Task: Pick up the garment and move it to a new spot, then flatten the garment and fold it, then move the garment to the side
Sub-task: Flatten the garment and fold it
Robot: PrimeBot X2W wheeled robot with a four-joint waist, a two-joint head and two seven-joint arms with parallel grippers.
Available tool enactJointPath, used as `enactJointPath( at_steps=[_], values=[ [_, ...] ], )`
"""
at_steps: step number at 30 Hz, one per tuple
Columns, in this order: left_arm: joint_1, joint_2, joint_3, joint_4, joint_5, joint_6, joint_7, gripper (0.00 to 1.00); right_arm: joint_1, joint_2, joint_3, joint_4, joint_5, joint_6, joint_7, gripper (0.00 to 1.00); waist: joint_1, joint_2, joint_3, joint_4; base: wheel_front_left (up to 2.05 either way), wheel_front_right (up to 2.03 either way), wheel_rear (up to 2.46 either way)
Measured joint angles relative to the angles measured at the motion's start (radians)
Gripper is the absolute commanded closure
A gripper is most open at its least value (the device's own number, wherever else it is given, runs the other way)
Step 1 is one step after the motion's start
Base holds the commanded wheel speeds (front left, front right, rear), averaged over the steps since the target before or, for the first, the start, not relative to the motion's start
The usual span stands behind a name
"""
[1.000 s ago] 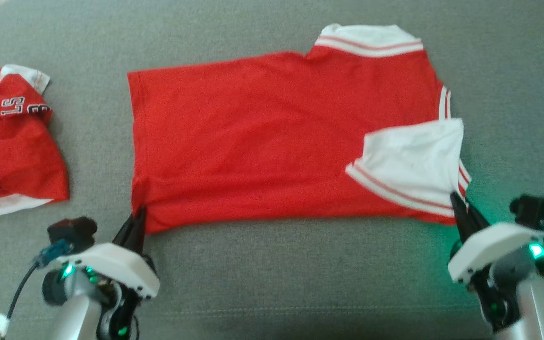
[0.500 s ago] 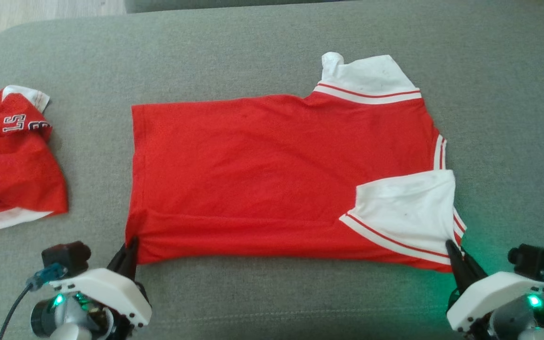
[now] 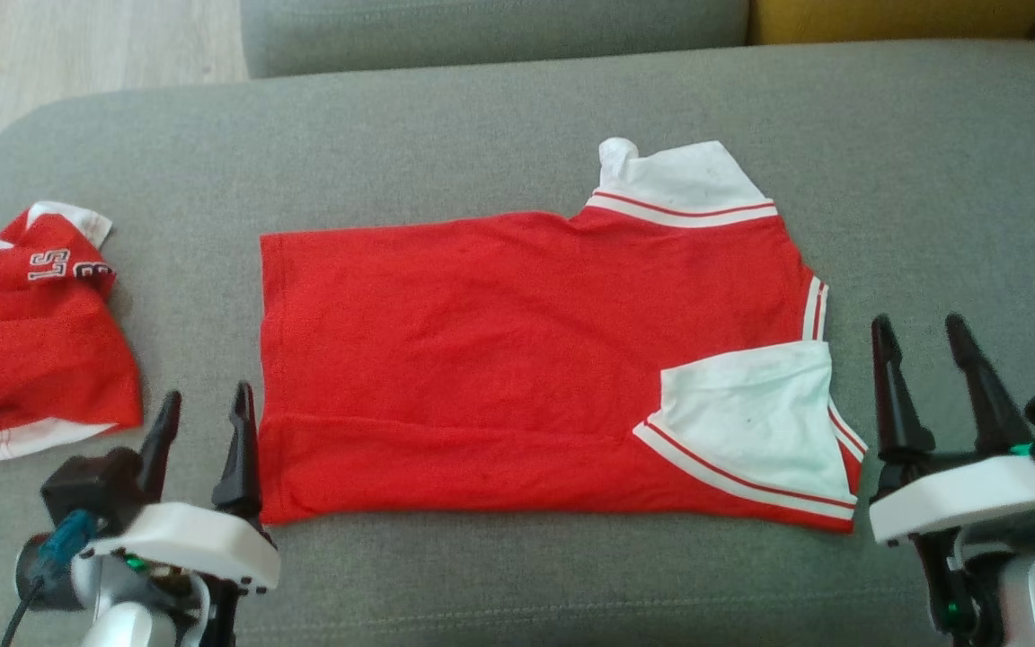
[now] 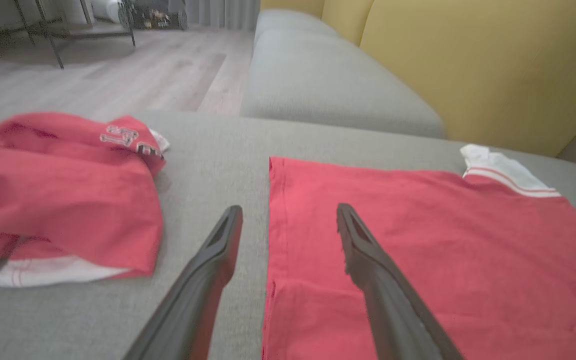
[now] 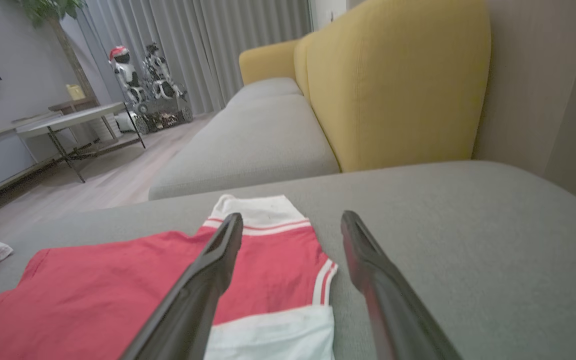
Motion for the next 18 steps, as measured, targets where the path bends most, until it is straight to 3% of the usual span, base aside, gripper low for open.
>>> enactJointPath(
  at_steps=[6, 18],
  values=[
    [0.002, 0.009, -0.006, -0.07, 0.027, 0.007, -0.04, 0.0, -0.015, -0.002, 0.003, -0.044, -0.028, 0.0, -0.008, 0.0, 0.0, 0.0, -0.025, 0.002, 0.0, 0.0, 0.0],
    [-0.005, 0.014, -0.038, -0.059, 0.035, 0.006, -0.018, 0.0, -0.014, -0.002, 0.008, -0.052, -0.028, 0.0, 0.009, 0.0, 0.0, 0.0, -0.016, 0.011, 0.0, 0.0, 0.0]
  ],
)
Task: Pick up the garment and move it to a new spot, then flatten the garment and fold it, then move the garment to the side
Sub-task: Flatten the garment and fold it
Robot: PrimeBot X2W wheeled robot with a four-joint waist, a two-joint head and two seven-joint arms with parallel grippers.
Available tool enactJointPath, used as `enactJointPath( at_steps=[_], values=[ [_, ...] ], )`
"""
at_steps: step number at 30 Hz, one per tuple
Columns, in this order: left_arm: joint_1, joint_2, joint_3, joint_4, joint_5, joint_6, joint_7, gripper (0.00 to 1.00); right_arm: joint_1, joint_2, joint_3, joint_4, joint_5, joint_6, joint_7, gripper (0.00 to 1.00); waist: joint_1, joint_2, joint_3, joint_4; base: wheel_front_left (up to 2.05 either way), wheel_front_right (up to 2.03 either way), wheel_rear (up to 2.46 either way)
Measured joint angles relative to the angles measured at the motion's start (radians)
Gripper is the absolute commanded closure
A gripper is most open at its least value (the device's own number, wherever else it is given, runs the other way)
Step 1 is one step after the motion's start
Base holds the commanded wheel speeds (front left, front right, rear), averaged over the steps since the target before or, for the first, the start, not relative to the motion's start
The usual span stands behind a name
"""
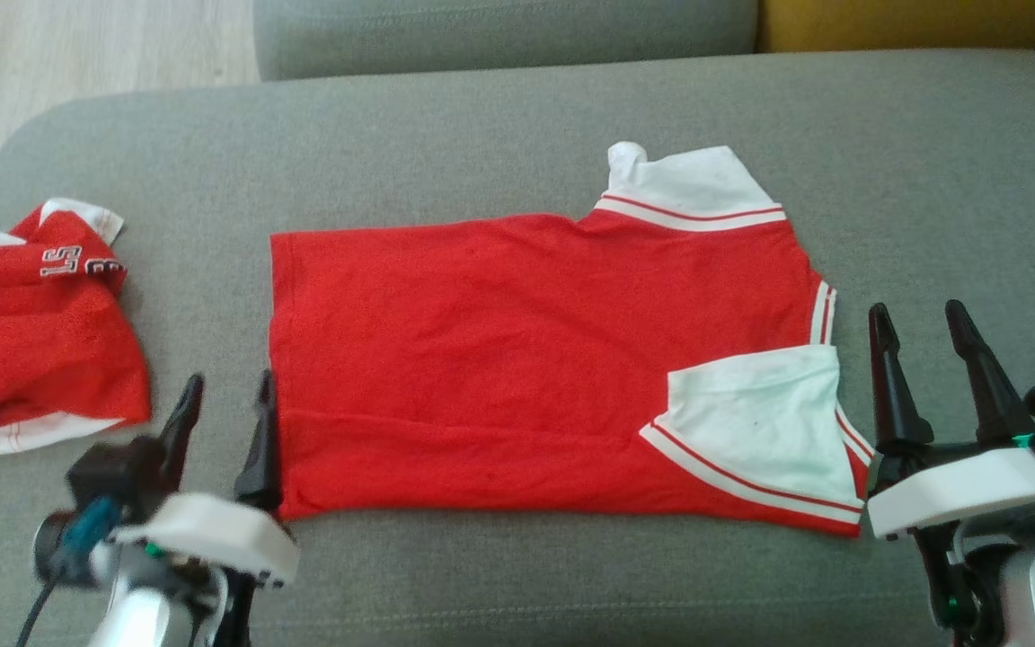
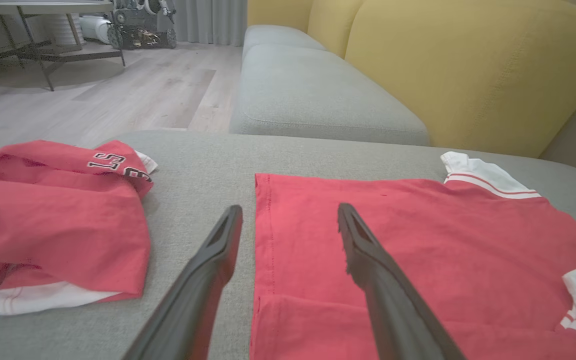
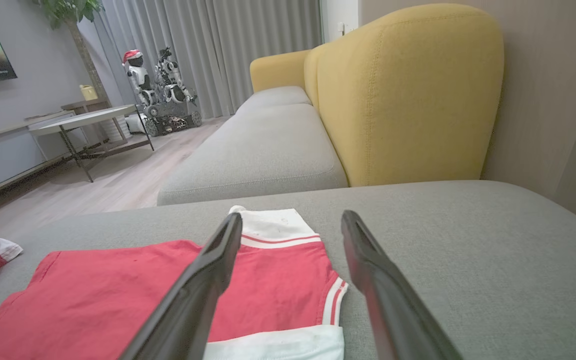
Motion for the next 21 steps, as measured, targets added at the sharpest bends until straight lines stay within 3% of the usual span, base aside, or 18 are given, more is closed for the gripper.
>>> enactJointPath(
  at_steps=[7, 13, 21],
  values=[
    [-0.221, -0.012, -0.028, 0.15, -0.022, -0.081, 0.026, 0.0, -0.013, 0.0, 0.005, -0.012, 0.001, 0.0, 0.008, 0.0, 0.0, 0.0, 0.062, 0.011, 0.0, 0.0, 0.0],
    [-0.514, -0.043, -0.04, 0.452, -0.056, -0.161, 0.062, 0.0, -0.098, -0.003, 0.034, -0.022, 0.003, 0.0, 0.008, 0.0, 0.0, 0.0, 0.158, 0.002, 0.0, 0.0, 0.0],
    [-0.726, -0.046, -0.012, 0.745, -0.092, -0.218, 0.062, 0.0, -0.149, -0.004, 0.068, -0.021, 0.012, 0.0, -0.004, 0.0, 0.0, 0.0, 0.255, -0.026, 0.0, 0.0, 0.0]
  ],
)
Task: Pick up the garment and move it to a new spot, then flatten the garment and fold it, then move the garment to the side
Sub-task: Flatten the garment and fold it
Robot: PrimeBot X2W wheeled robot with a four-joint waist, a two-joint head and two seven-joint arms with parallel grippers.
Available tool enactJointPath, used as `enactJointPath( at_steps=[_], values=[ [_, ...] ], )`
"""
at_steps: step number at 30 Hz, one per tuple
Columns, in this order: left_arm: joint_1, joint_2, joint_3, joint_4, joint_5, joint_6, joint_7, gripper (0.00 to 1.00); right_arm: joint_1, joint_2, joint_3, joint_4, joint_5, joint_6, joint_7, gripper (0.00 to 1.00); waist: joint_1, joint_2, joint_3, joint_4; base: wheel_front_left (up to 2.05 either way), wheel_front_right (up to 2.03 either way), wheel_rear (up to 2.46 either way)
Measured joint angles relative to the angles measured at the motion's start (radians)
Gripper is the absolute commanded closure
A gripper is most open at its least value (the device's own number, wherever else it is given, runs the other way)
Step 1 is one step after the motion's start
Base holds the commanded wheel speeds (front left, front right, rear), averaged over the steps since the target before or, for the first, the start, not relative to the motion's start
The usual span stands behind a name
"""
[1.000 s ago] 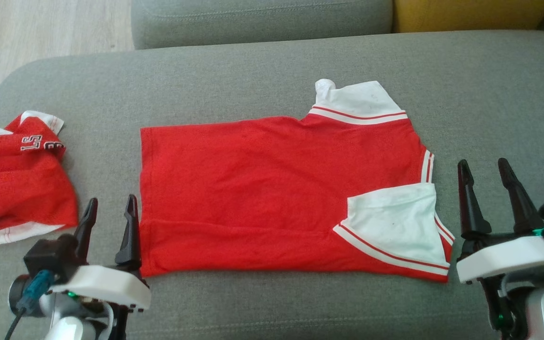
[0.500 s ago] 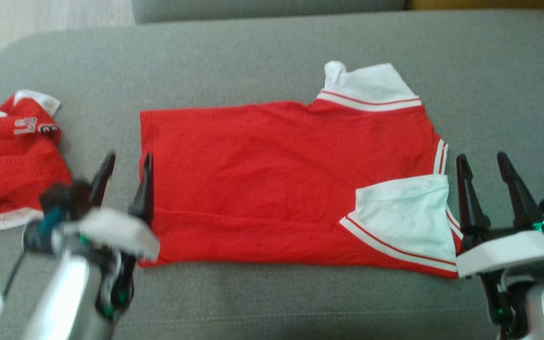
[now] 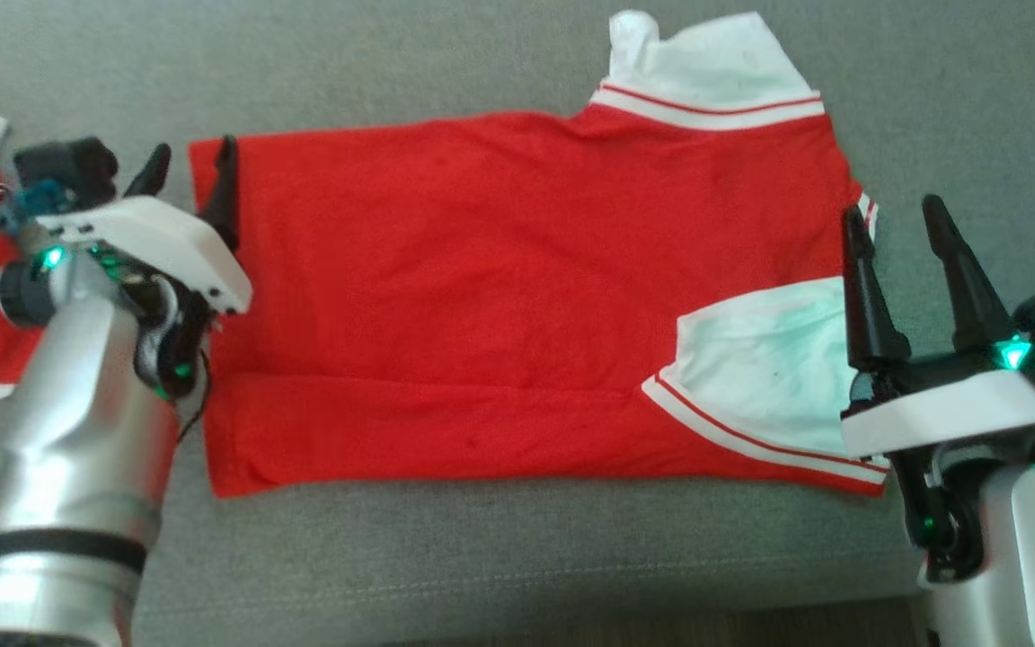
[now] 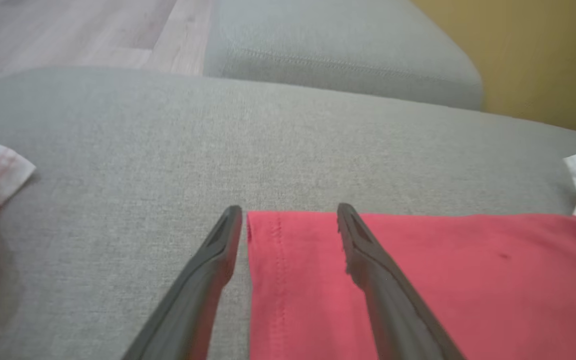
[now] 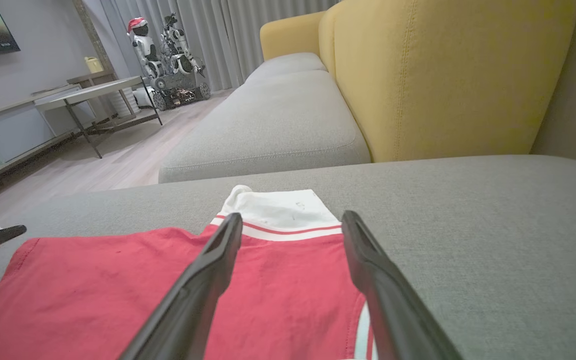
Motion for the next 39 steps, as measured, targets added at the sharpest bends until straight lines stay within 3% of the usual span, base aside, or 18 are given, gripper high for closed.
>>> enactJointPath(
  at_steps=[5, 6, 7, 8, 9, 17, 21, 29, 39],
  values=[
    [-0.085, -0.007, 0.019, 0.162, -0.037, -0.029, 0.008, 0.0, -0.026, 0.0, 0.014, 0.004, 0.008, 0.0, -0.017, 0.0, 0.0, 0.0, 0.059, -0.017, 0.0, 0.0, 0.0],
    [-0.093, -0.008, 0.024, 0.186, -0.044, -0.037, 0.008, 0.11, -0.03, 0.0, 0.016, 0.01, 0.01, 0.0, -0.022, 0.0, 0.0001, 0.0, 0.068, -0.021, 0.0, 0.0, 0.0],
    [-0.102, -0.008, 0.027, 0.201, -0.048, -0.045, 0.004, 0.56, -0.035, 0.0, 0.016, 0.016, 0.014, 0.0, -0.023, 0.0, 0.0001, 0.0, 0.075, -0.024, 0.0, 0.0, 0.0],
    [-0.112, -0.006, 0.03, 0.216, -0.053, -0.055, -0.002, 0.83, -0.04, 0.0, 0.018, 0.021, 0.016, 0.0, -0.025, 0.0, 0.0001, 0.0, 0.079, -0.027, 0.0, 0.0, 0.0],
    [-0.124, -0.006, 0.03, 0.23, -0.054, -0.055, -0.005, 1.0, -0.042, 0.0, 0.017, 0.023, 0.016, 0.0, -0.032, 0.0, 0.0001, 0.0, 0.082, -0.029, 0.0, 0.0, 0.0],
    [-0.148, -0.01, -0.012, 0.305, -0.037, -0.079, -0.094, 1.0, -0.085, -0.002, -0.014, 0.068, 0.024, 0.0, -0.041, 0.0, 0.0, 0.0, 0.072, -0.022, 0.0, 0.0, 0.0],
    [-0.161, -0.018, -0.03, 0.322, -0.026, -0.081, -0.136, 1.0, -0.207, -0.048, -0.04, 0.131, 0.049, 0.0, -0.04, 0.0, 0.0, 0.0, 0.066, -0.009, 0.0, 0.0, 0.0],
    [-0.245, -0.074, -0.06, 0.323, -0.011, -0.086, -0.173, 1.0, -0.518, -0.165, -0.03, 0.446, 0.132, 0.0, -0.001, 0.0, 0.0001, 0.0, 0.091, 0.052, 0.0, 0.0, 0.0],
    [-0.287, -0.13, -0.095, 0.324, -0.006, -0.091, -0.186, 1.0, -0.824, -0.224, 0.215, 0.859, 0.198, 0.0, 0.139, 0.0, 0.0001, 0.0, 0.148, 0.134, 0.0, 0.0, 0.0]
  ],
)
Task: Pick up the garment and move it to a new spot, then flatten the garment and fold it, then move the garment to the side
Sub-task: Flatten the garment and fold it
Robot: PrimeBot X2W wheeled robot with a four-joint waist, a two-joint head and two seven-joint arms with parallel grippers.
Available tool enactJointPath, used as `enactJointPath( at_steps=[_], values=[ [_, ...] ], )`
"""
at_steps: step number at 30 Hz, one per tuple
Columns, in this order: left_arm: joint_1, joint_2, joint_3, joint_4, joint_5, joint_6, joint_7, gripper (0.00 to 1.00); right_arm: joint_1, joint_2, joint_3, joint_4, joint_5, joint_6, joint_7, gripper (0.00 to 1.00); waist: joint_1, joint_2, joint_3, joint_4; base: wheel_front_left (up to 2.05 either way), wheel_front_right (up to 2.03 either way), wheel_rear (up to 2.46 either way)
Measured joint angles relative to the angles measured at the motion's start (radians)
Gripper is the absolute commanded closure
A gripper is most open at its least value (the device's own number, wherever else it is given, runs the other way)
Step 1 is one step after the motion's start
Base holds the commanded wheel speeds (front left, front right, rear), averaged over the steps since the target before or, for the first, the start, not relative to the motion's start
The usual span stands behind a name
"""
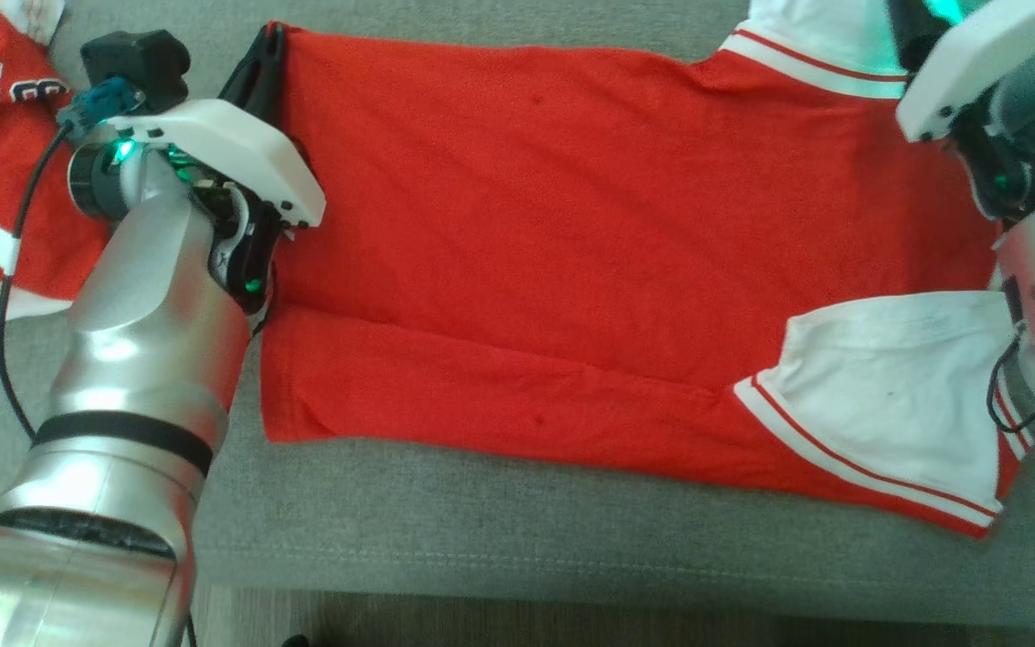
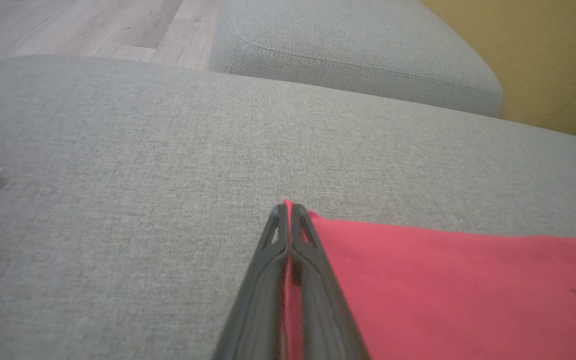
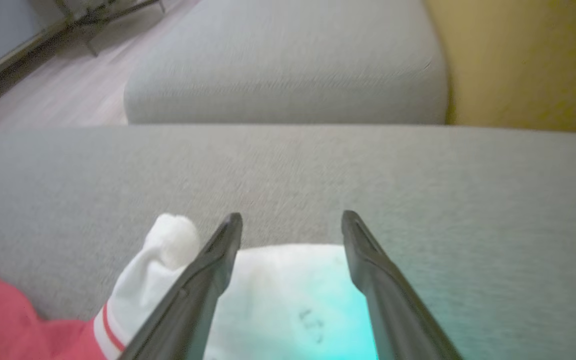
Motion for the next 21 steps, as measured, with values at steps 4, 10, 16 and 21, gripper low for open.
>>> enactJointPath(
  at_steps=[4, 10, 16, 21],
  values=[
    [0.0, -0.005, -0.004, 0.002, 0.0, 0.0, -0.001, 1.0, -0.037, -0.012, 0.062, 0.09, 0.034, 0.0, 0.06, 0.0, 0.0, 0.0, 0.008, 0.01, 0.0, 0.0, 0.0],
    [-0.001, -0.012, -0.006, -0.002, -0.001, -0.006, -0.001, 1.0, -0.082, -0.039, 0.135, 0.16, 0.101, 0.0, 0.11, 0.0, 0.0, 0.0, 0.007, 0.014, 0.0, 0.0, 0.0],
    [-0.001, -0.011, -0.006, -0.014, -0.002, -0.006, -0.001, 1.0, -0.095, -0.055, 0.19, 0.183, 0.169, 0.0, 0.107, 1.0, -0.0001, 0.0, 0.001, 0.005, 0.0, 0.0, 0.0],
    [0.002, -0.004, 0.002, -0.048, -0.007, -0.006, -0.001, 1.0, -0.095, -0.062, 0.214, 0.18, 0.207, 0.0, 0.007, 1.0, 0.0, 0.0, -0.01, -0.001, 0.0, 0.0, 0.0]
  ],
)
